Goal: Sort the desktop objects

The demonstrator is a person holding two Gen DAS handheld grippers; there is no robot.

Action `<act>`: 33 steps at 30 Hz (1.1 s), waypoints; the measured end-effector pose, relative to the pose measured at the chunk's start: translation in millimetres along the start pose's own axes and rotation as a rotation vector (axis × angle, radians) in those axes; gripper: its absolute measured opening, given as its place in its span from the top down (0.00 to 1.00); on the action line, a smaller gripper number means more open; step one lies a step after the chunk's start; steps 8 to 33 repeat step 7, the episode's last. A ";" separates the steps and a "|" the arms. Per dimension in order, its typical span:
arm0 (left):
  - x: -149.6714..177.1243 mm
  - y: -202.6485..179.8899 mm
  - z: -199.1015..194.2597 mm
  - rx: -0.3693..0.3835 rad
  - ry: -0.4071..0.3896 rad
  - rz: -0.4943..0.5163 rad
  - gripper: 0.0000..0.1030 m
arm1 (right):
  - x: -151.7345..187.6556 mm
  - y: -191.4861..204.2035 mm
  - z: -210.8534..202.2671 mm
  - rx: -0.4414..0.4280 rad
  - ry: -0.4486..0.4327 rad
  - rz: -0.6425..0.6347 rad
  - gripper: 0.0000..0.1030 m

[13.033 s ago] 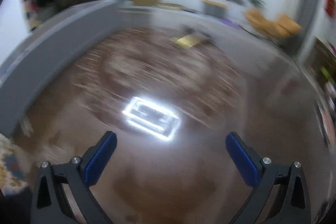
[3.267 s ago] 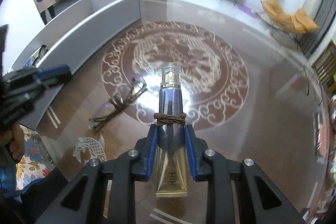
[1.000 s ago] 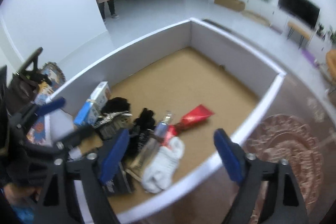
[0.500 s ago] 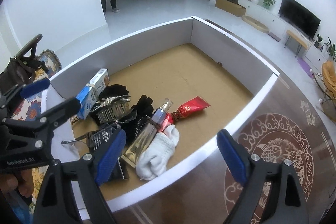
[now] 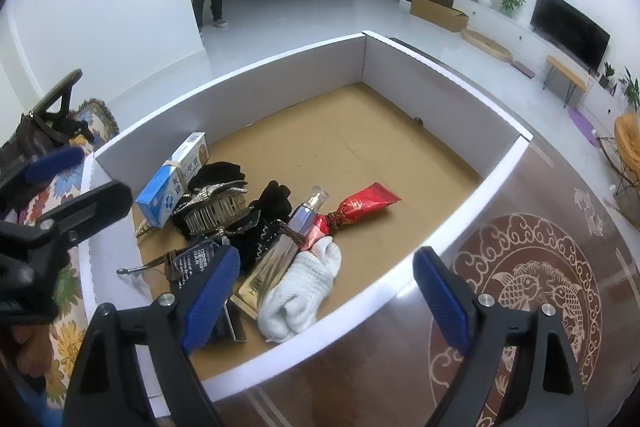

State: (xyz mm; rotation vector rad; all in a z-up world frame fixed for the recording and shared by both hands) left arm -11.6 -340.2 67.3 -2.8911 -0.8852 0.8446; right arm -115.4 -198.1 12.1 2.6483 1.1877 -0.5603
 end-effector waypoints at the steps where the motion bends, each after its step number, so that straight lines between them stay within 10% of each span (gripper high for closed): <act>1: -0.3 5.5 0.4 0.023 -0.006 -0.052 0.00 | -0.4 -1.3 1.1 0.000 0.002 0.005 0.14; 33: -3.9 10.5 -7.5 -0.064 -0.074 -0.082 0.00 | -3.6 0.3 1.7 0.006 0.008 -0.004 0.14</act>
Point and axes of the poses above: each gripper's, at about its wrist camera, not at the fingertips, and z roughly the way its jaws point, y to its left, x to its underside, the point moved 10 cm from there along z, roughly the way its jaws point, and after that the axes turned 11 degrees about y, right-handed, at the moved point
